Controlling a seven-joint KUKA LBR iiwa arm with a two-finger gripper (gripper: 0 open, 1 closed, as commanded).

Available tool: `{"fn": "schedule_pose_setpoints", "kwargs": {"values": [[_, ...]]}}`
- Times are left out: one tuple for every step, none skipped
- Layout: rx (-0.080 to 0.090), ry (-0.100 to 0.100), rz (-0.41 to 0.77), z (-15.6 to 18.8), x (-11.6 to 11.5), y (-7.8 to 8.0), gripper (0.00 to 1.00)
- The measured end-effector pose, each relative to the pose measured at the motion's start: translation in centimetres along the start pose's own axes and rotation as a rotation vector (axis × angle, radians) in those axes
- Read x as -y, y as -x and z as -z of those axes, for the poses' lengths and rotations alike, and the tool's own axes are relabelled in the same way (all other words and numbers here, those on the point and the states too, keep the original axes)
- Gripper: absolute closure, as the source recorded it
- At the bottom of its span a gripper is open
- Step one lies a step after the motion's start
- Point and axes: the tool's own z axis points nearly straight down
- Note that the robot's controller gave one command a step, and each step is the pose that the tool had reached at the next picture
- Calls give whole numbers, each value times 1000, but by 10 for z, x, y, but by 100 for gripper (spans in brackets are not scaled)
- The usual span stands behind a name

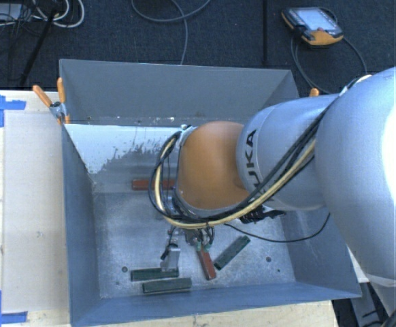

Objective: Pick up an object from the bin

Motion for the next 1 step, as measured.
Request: {"fn": "schedule_pose_setpoints", "kwargs": {"values": [[6, 0, 47, -3, 4, -5, 0]]}}
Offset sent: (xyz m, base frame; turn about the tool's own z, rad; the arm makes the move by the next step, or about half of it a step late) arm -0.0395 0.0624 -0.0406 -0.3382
